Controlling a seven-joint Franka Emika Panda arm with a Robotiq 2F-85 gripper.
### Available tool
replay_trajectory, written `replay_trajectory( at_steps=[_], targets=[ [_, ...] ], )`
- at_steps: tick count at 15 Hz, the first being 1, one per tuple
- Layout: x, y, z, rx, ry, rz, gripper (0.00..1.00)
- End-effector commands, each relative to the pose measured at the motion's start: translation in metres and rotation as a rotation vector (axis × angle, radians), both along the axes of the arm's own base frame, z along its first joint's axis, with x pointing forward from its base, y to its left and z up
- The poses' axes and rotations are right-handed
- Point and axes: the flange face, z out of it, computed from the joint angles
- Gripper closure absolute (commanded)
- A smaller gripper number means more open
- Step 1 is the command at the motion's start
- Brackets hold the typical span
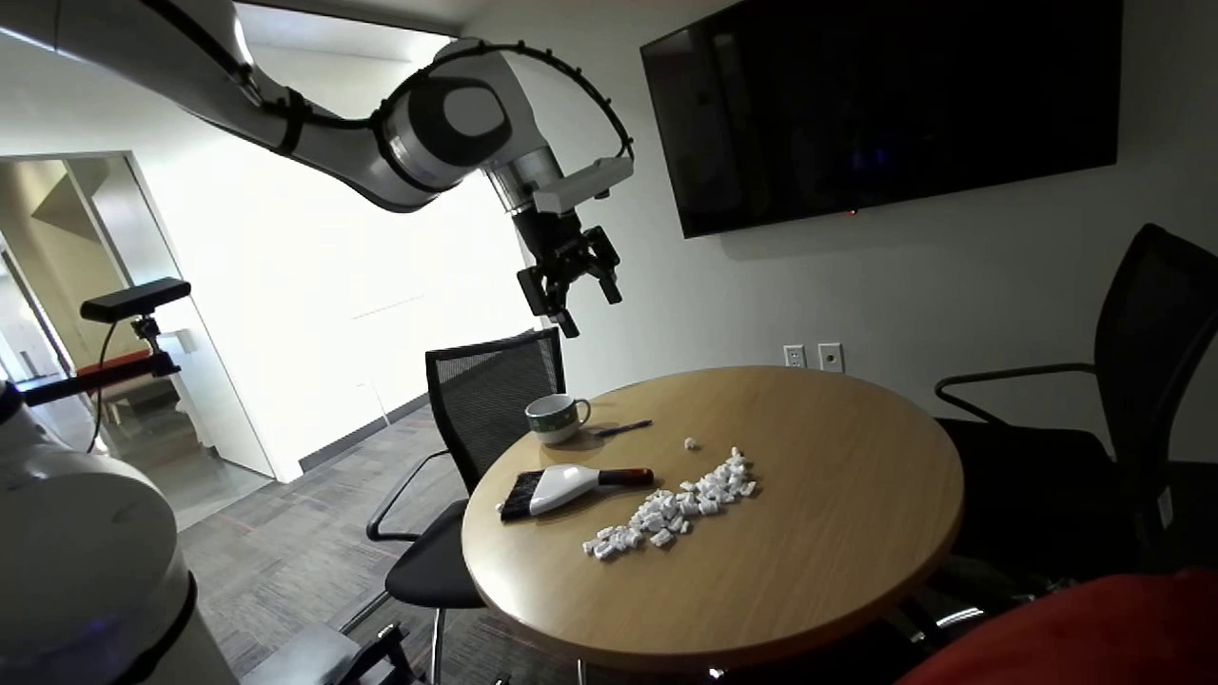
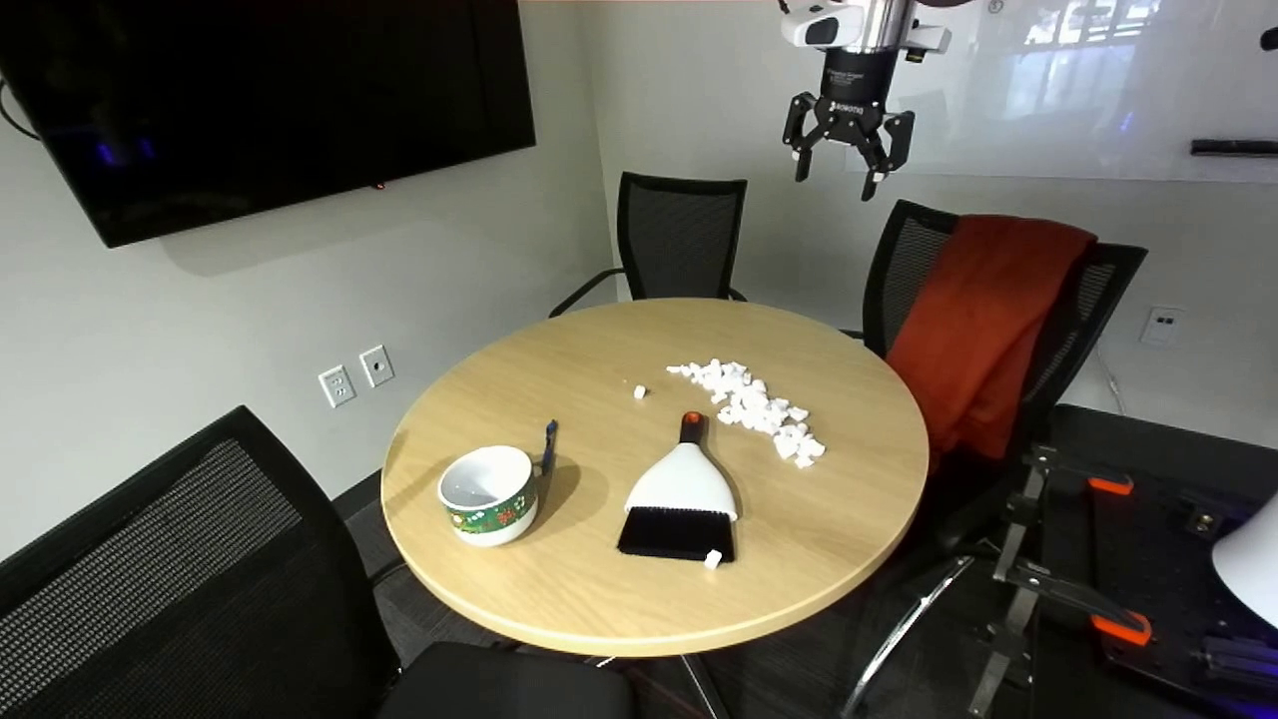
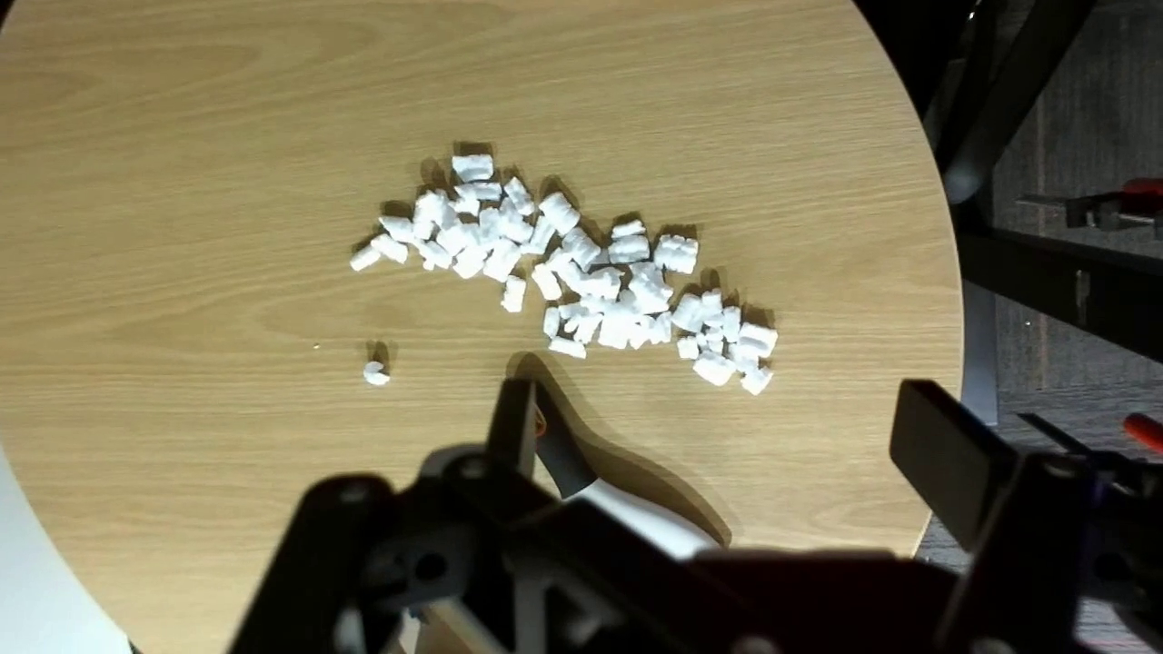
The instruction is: Use the brush and sweep the white objects on the table
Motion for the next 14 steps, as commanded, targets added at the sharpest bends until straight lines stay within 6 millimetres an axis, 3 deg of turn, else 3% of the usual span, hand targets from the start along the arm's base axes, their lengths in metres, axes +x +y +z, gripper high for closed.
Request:
replay_trajectory(
  at_steps=[1, 7, 14],
  targets=[
    [0.001, 0.001, 0.001, -0.001, 0.0, 0.001, 0.0],
    [0.044, -0.013, -0.022, 0.3, 0.147, 0.242, 0.0],
    [0.102, -0.028, -0.088, 0.486, 0.368, 0.532, 0.0]
  ],
)
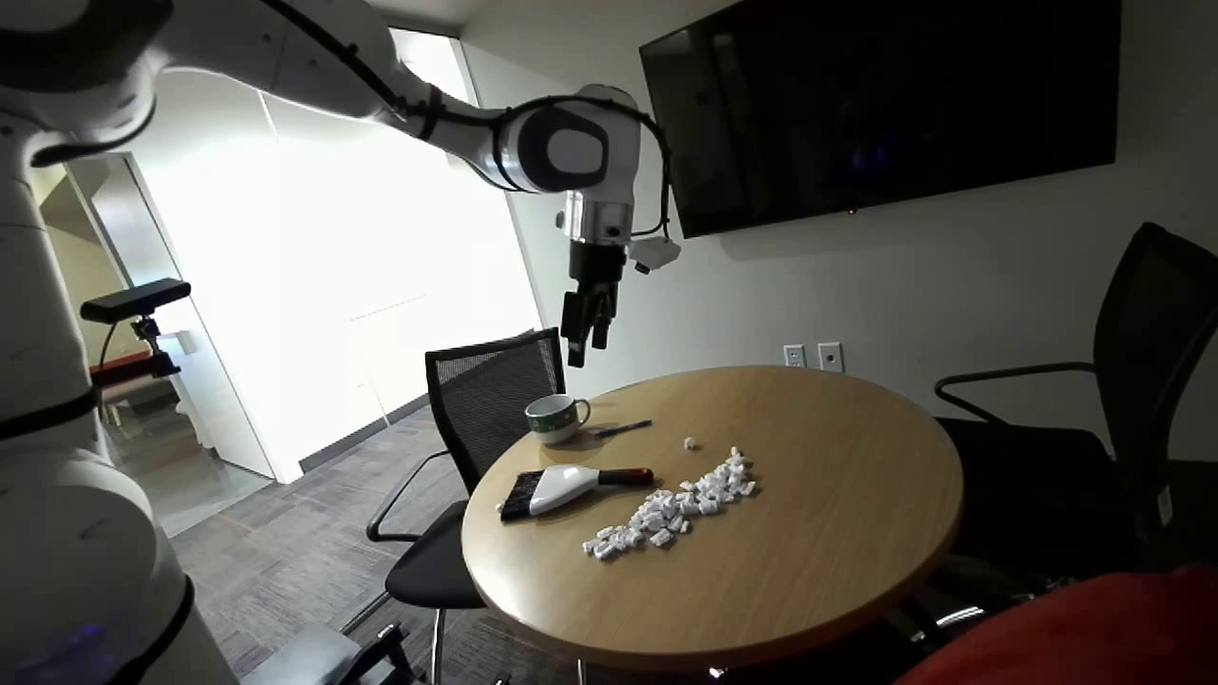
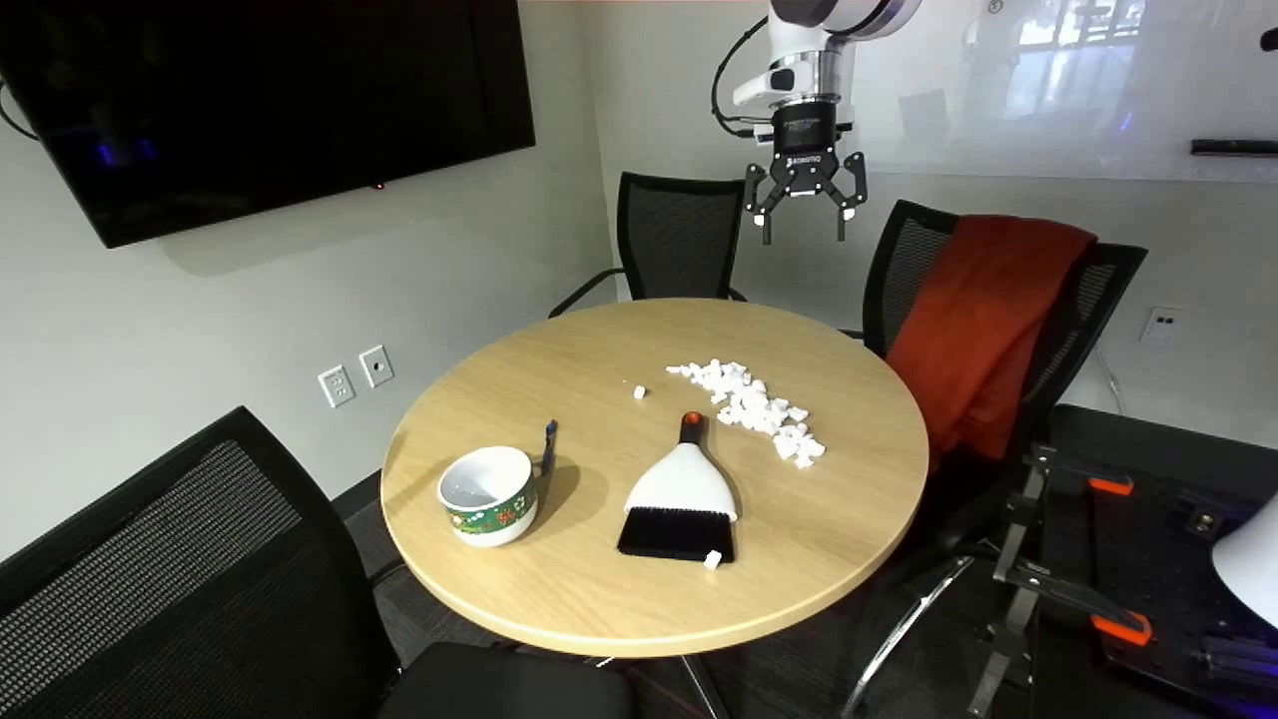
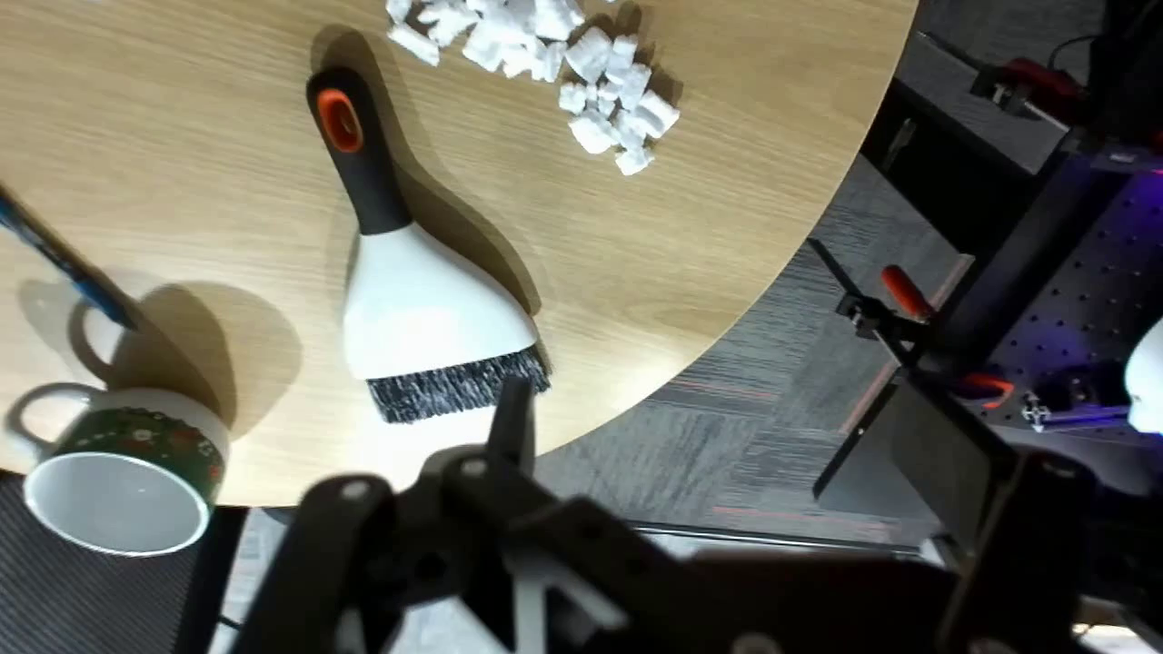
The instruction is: Use the brush and sweep the white objects on the table
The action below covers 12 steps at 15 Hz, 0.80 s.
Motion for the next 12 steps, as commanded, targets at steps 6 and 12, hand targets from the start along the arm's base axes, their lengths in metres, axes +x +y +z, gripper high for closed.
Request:
replay_trajectory(
  at_steps=[6, 12],
  targets=[
    [0.057, 0.01, -0.069, 0.041, 0.103, 0.121, 0.0],
    [0.073, 0.012, -0.083, 0.031, 0.095, 0.116, 0.0]
  ],
)
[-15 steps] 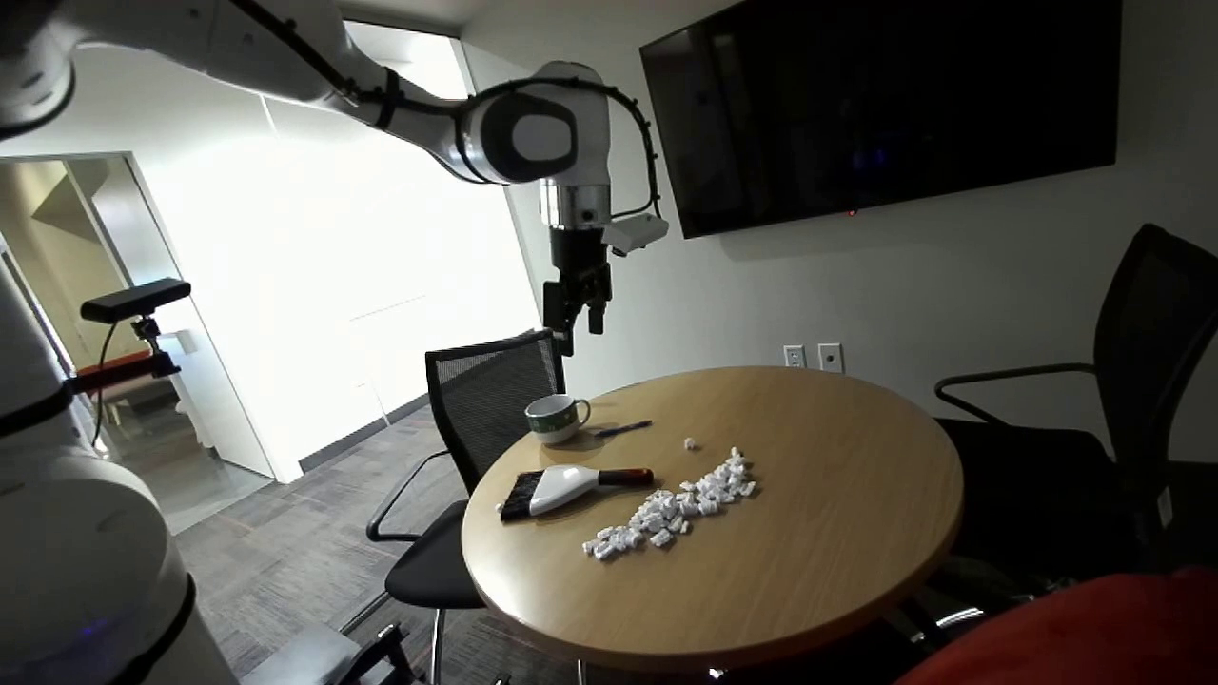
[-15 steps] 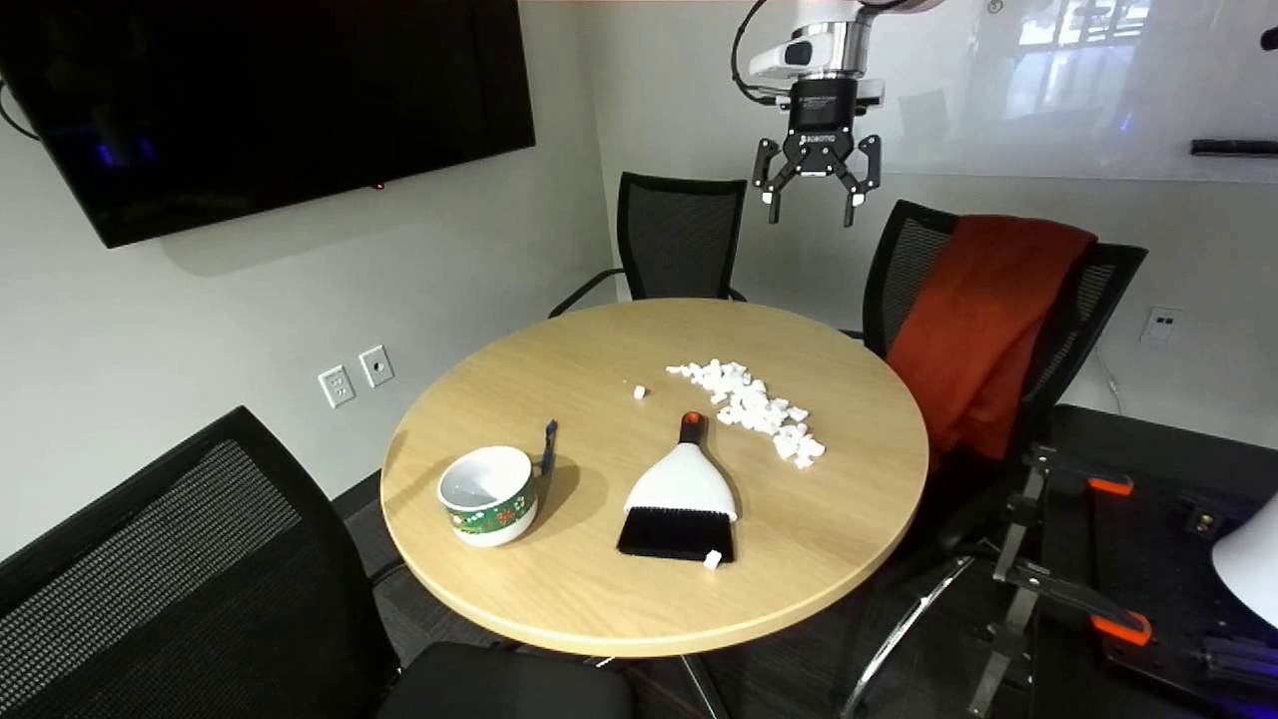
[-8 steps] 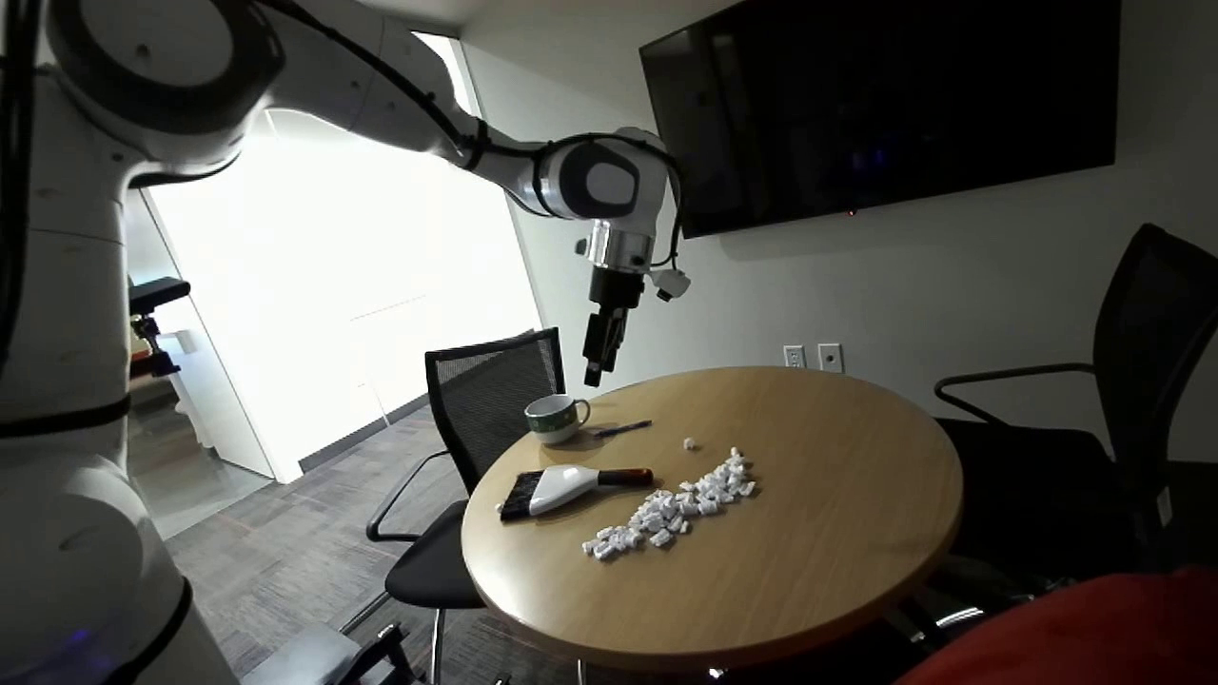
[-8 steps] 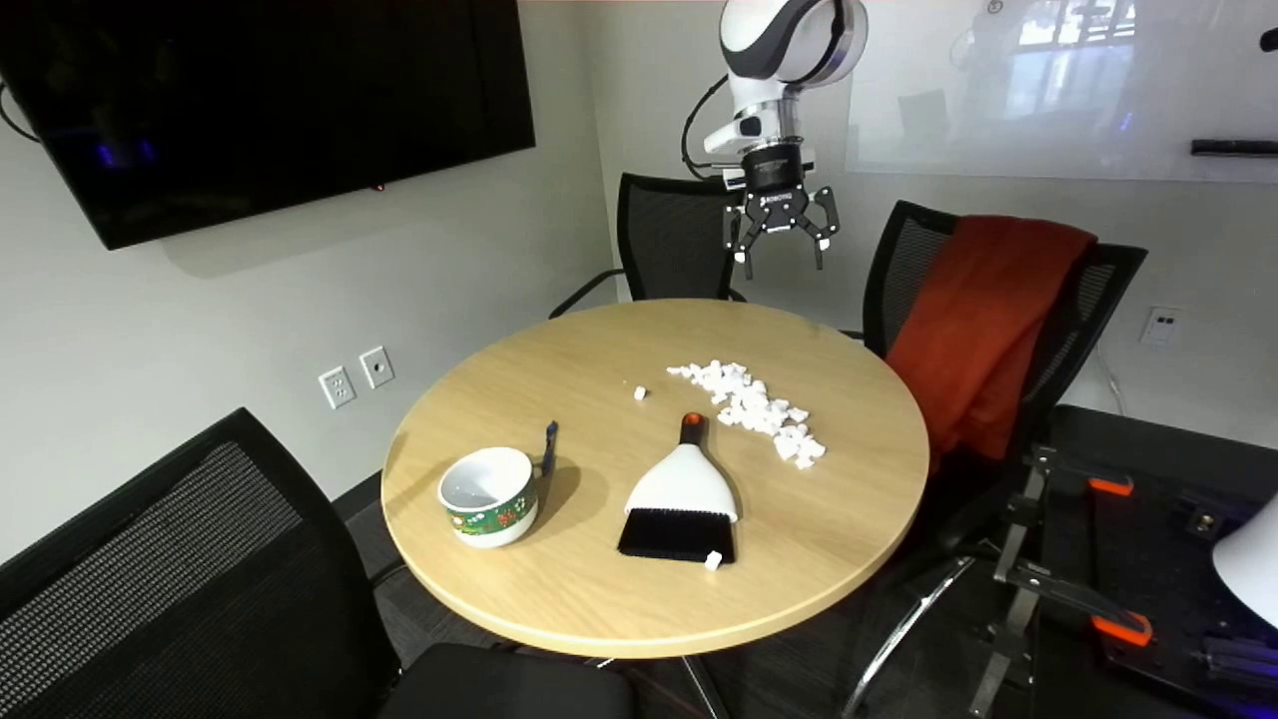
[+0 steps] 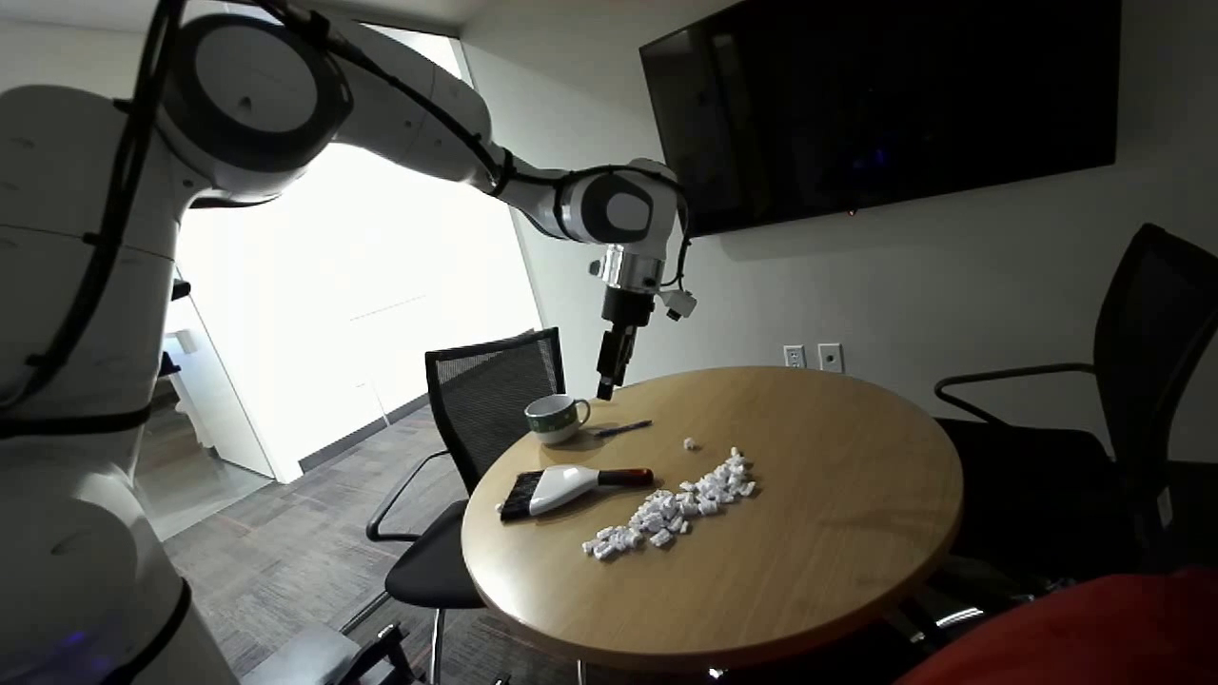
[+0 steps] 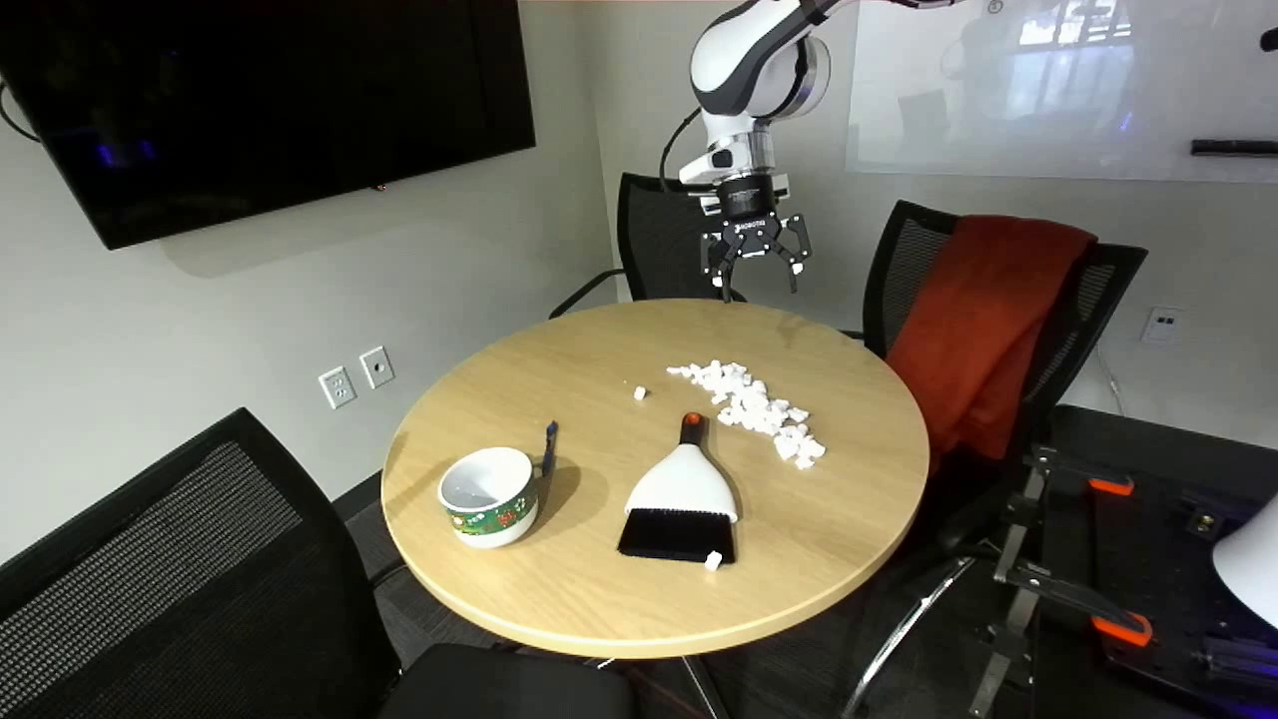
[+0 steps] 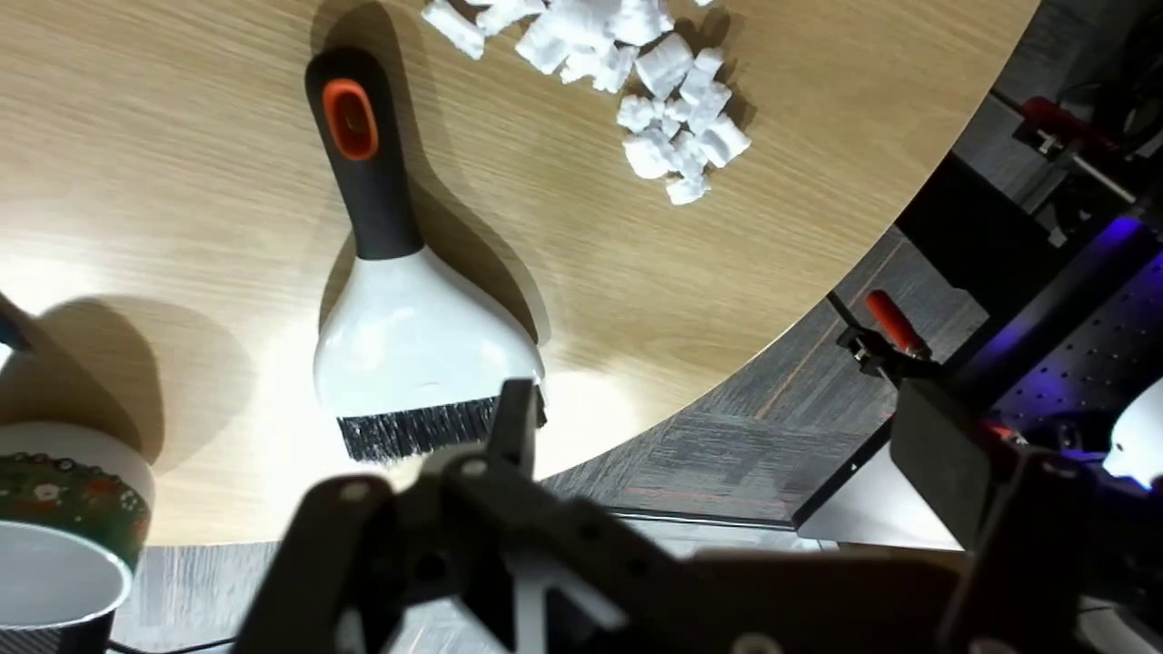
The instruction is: Use the brush and sweep the white objects on the table
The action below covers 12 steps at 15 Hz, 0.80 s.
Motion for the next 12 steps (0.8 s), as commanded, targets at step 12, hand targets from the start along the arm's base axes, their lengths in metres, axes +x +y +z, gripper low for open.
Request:
replay_trajectory(
  at_steps=[12],
  targets=[
    [0.045, 0.025, -0.098, 0.184, -0.224, 0.064, 0.0]
  ],
)
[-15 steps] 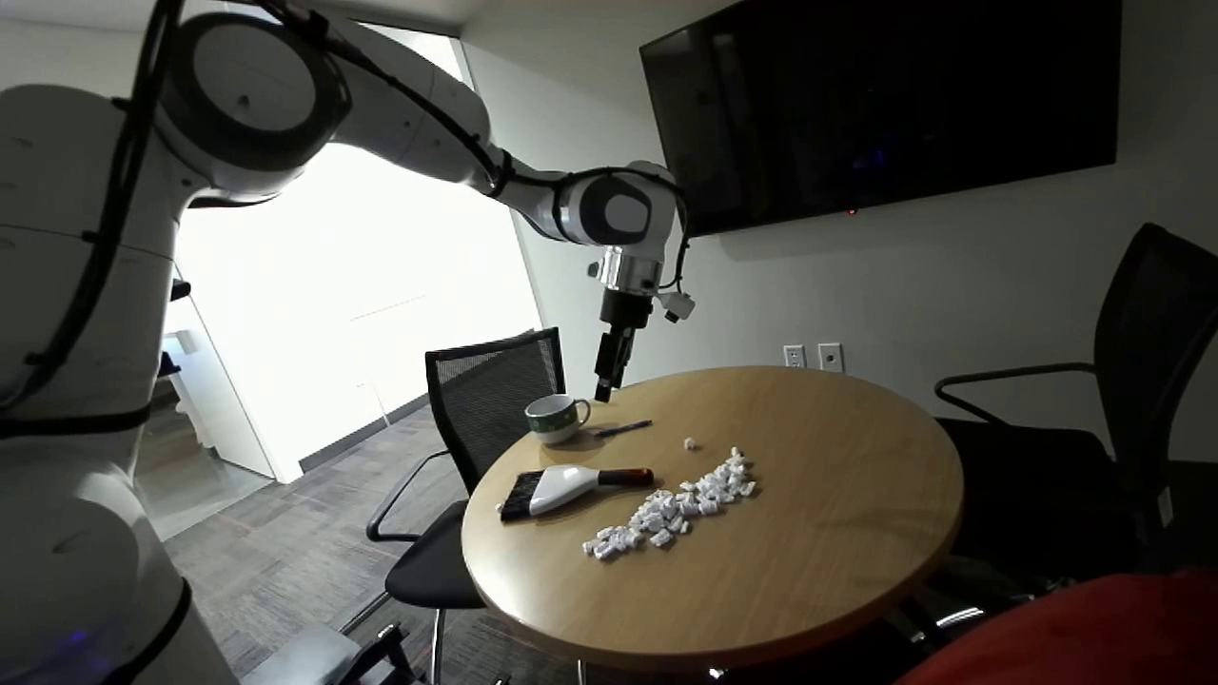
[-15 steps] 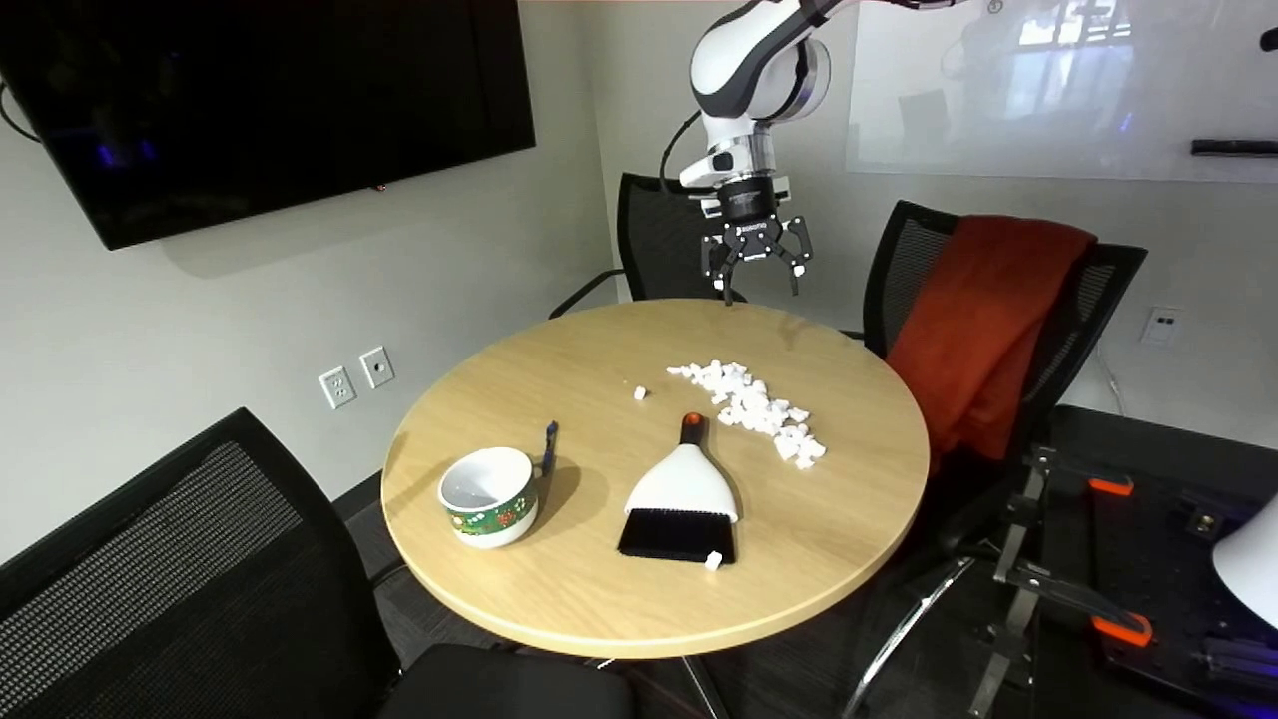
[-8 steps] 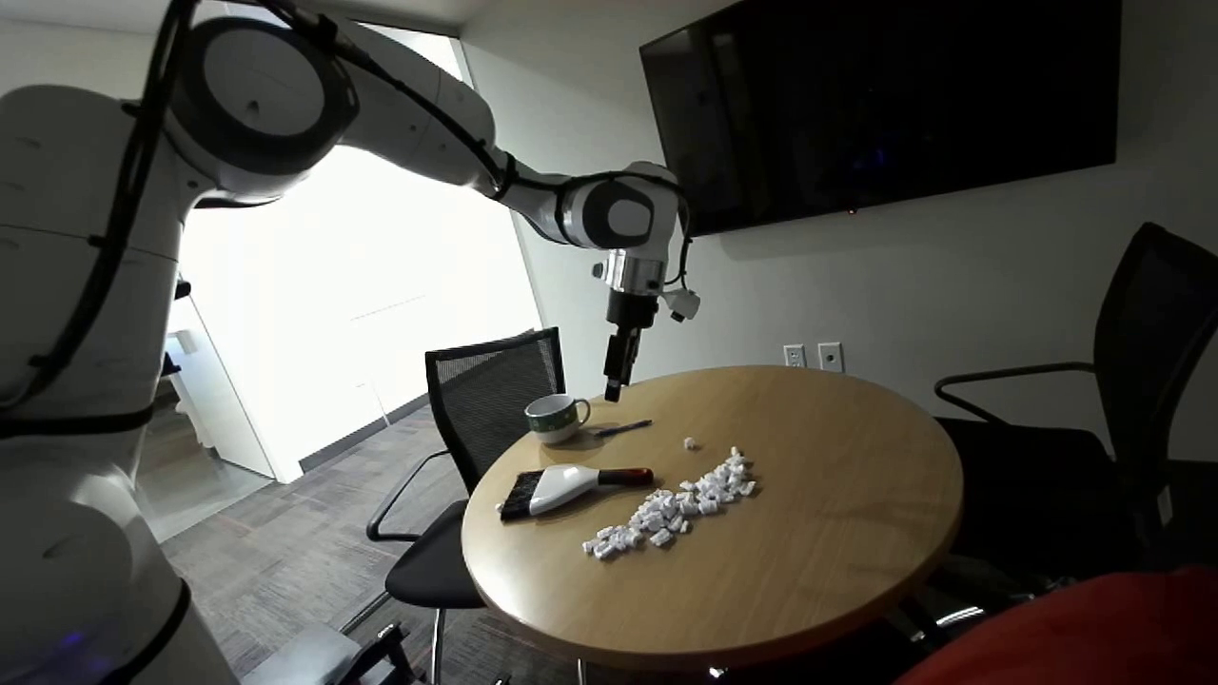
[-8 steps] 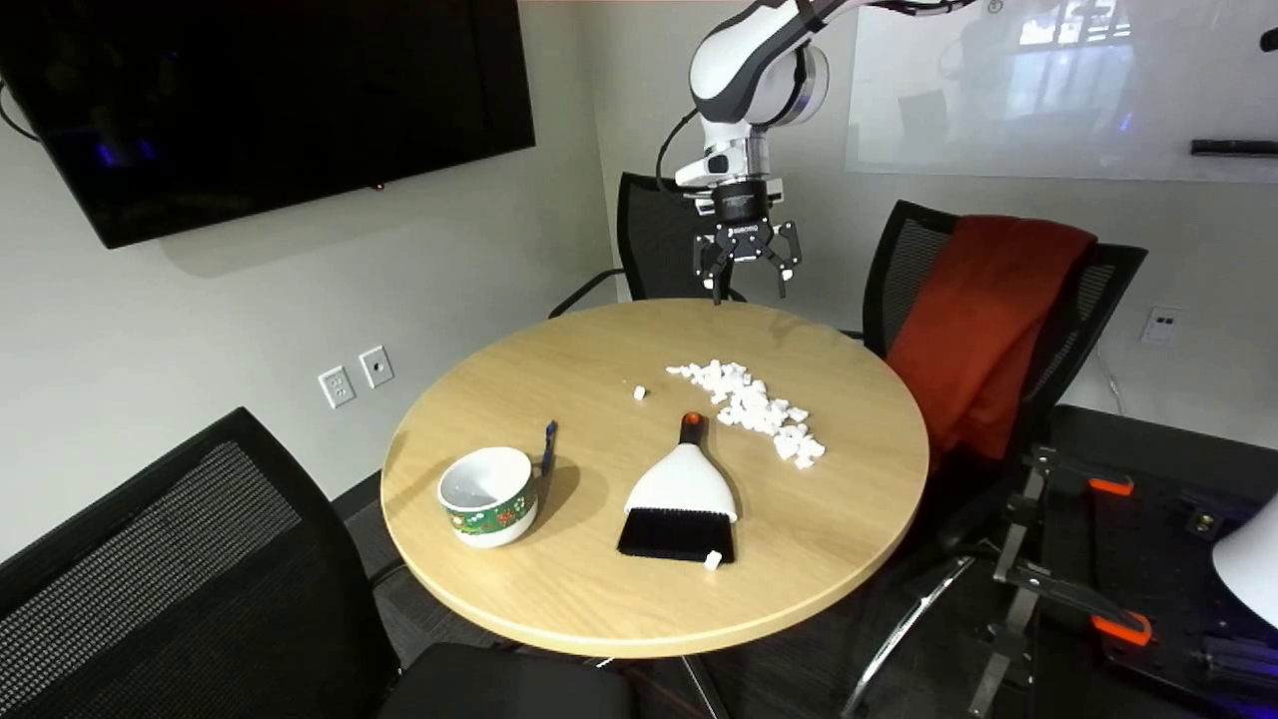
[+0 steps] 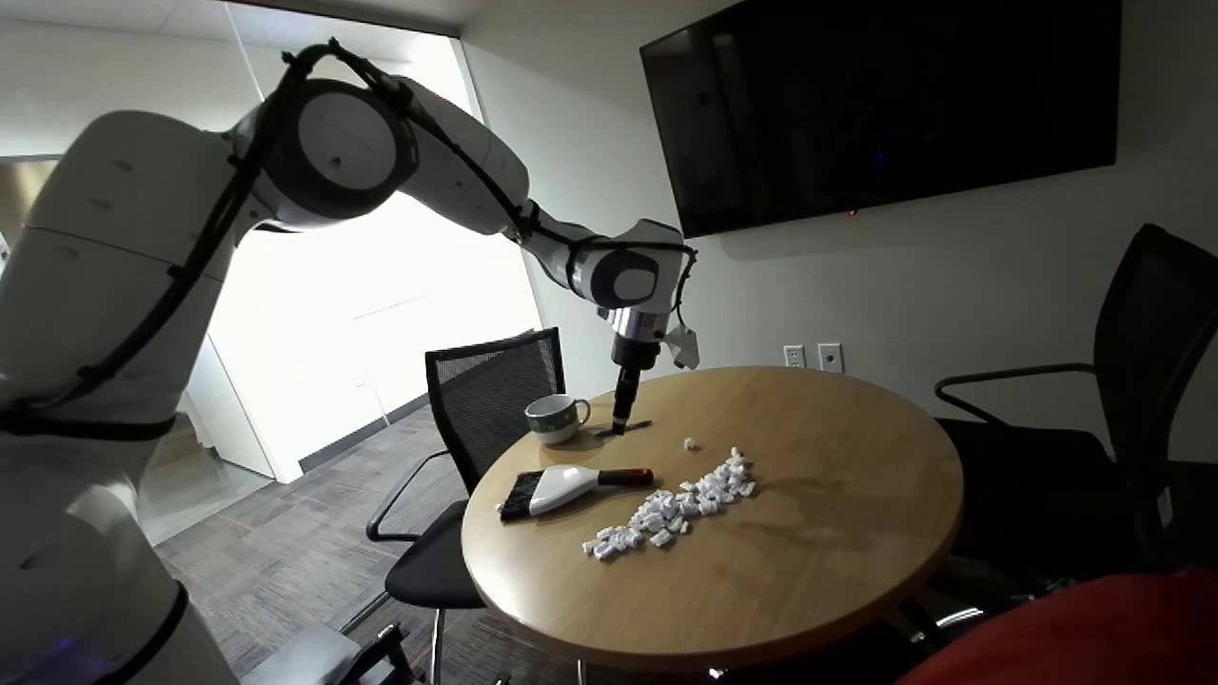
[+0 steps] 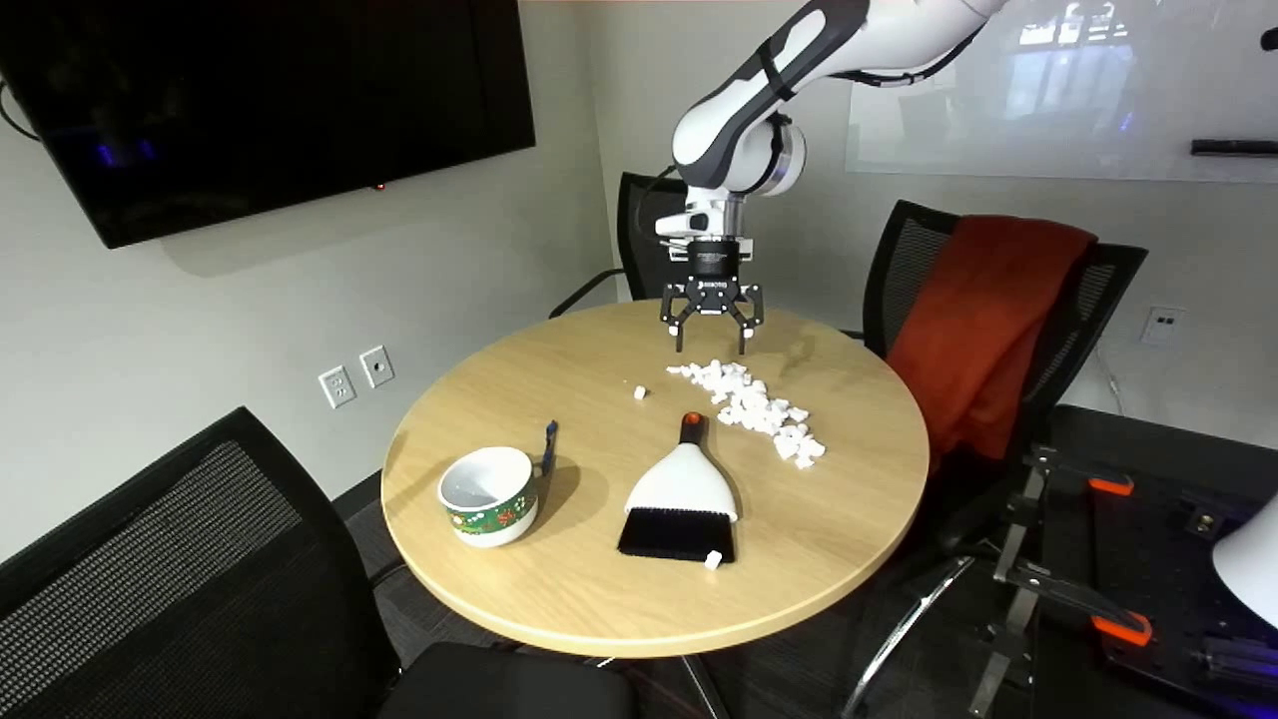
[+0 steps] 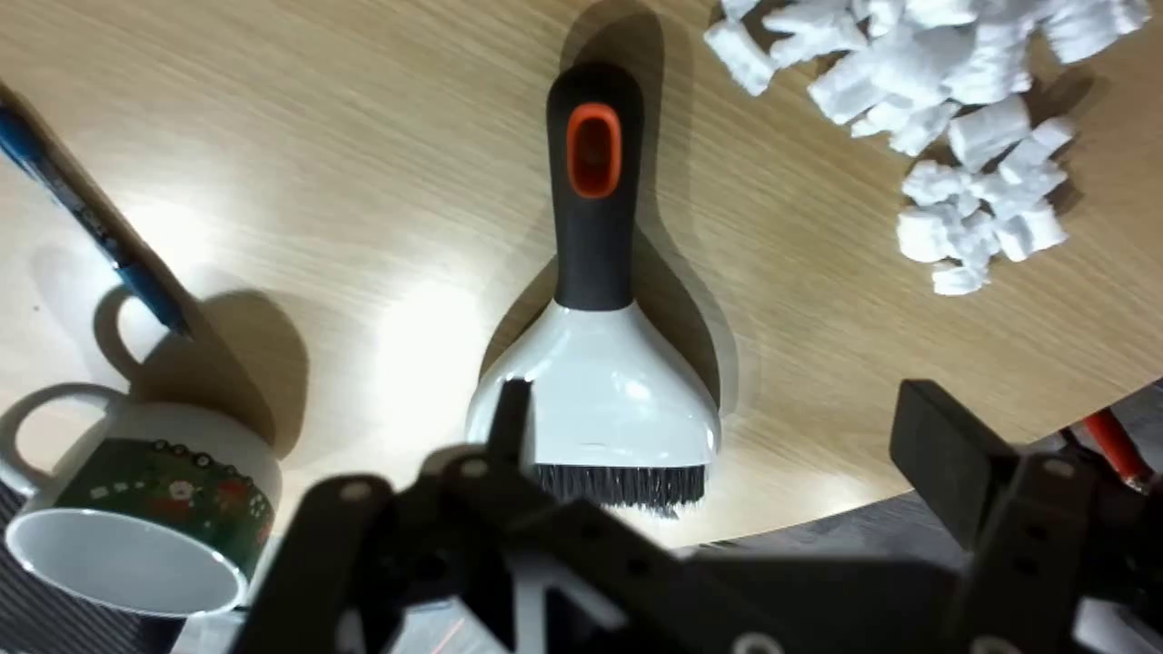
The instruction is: Use the brush and sweep the white objects on the table
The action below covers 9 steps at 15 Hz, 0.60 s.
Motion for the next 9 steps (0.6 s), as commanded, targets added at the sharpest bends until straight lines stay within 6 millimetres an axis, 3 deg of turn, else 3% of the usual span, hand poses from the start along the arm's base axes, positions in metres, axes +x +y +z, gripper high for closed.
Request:
replay_trajectory(
  at_steps=[1, 5, 9],
  targets=[
    [0.01, 0.0, -0.02, 0.105, -0.035, 0.036, 0.0],
    [0.01, 0.015, -0.042, 0.17, 0.041, 0.033, 0.0],
    [0.006, 0.015, -0.051, 0.143, 0.036, 0.041, 0.0]
  ],
)
